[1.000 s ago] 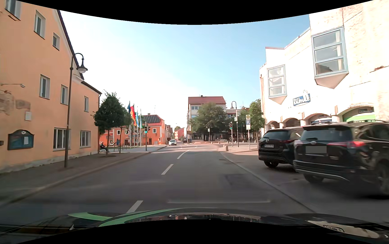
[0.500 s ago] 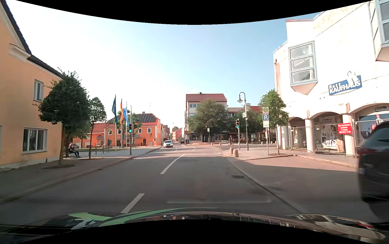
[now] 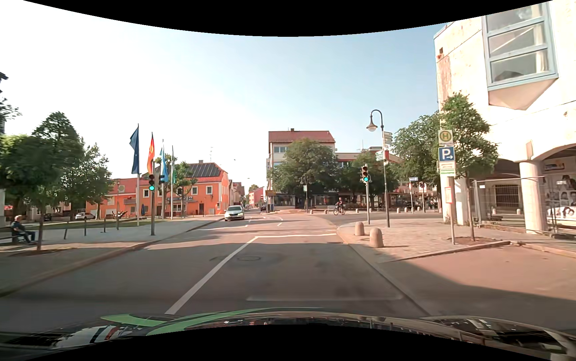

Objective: Follow the waypoints while adhering to traffic rules and regulations

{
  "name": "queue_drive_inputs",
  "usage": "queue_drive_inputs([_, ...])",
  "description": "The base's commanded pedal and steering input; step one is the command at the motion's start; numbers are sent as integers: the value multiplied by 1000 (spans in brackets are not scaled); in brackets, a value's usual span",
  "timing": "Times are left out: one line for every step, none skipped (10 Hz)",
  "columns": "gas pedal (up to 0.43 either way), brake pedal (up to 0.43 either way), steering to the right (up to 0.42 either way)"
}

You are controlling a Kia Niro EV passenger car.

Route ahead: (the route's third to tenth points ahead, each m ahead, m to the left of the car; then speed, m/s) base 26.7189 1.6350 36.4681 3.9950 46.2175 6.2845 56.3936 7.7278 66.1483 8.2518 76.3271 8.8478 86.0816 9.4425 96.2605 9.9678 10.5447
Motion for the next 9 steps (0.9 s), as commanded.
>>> queue_drive_inputs([0,128,21])
queue_drive_inputs([0,128,21])
queue_drive_inputs([0,128,21])
queue_drive_inputs([0,128,21])
queue_drive_inputs([0,128,21])
queue_drive_inputs([0,128,21])
queue_drive_inputs([0,128,21])
queue_drive_inputs([0,122,21])
queue_drive_inputs([0,122,20])
